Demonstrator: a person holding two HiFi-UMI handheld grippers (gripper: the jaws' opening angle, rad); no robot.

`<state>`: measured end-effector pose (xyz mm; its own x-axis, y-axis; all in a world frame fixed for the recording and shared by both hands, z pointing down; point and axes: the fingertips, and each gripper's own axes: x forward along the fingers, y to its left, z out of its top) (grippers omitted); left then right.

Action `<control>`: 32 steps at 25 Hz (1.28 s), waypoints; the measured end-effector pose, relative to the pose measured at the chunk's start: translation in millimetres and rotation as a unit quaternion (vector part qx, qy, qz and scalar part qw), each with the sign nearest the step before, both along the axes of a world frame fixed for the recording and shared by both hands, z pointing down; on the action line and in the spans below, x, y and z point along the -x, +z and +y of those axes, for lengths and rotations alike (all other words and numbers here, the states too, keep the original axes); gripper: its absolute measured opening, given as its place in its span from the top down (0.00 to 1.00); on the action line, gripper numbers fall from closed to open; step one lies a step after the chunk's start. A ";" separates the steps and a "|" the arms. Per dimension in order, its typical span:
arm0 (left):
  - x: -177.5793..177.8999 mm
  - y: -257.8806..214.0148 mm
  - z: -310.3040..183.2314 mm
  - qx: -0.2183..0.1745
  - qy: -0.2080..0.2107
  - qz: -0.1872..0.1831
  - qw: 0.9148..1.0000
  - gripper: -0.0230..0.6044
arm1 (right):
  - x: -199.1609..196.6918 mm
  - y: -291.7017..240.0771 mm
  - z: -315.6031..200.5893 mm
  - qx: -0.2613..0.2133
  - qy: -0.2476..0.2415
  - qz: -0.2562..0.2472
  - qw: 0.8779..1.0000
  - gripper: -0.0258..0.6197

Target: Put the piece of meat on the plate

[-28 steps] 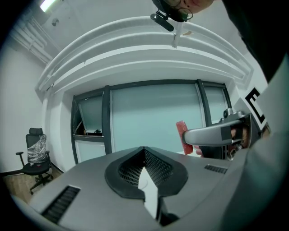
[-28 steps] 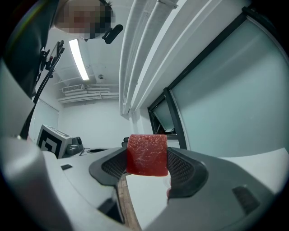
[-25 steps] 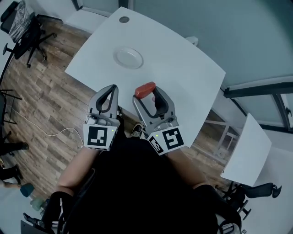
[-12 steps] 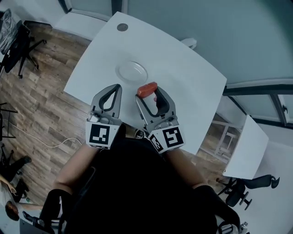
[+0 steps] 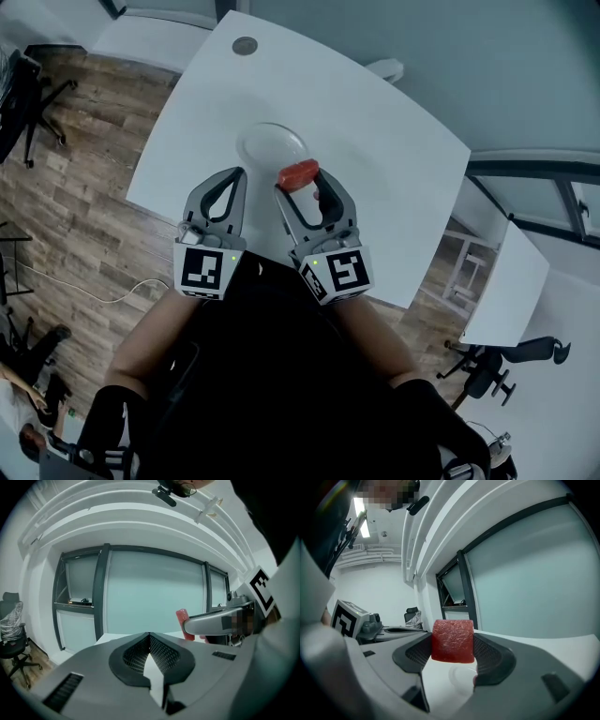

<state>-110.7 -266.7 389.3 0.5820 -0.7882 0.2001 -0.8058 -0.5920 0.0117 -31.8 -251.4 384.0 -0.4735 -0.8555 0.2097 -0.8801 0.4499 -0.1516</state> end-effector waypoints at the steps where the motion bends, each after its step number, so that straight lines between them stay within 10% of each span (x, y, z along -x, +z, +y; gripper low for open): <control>1: -1.0 4.5 -2.0 0.005 -0.001 -0.002 1.000 0.98 | -1.6 5.0 -2.2 0.006 0.001 0.003 1.000 0.53; 32: -10.9 115.9 -51.2 0.110 -0.012 -0.056 0.992 0.98 | 12.6 154.3 -63.2 0.160 -0.051 0.094 0.981 0.53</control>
<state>-99.9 -317.9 505.2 0.5284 -0.7313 0.4312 -0.8230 -0.5659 0.0489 -44.4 -314.6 538.3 -0.4797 -0.6825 0.5515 -0.8594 0.4923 -0.1381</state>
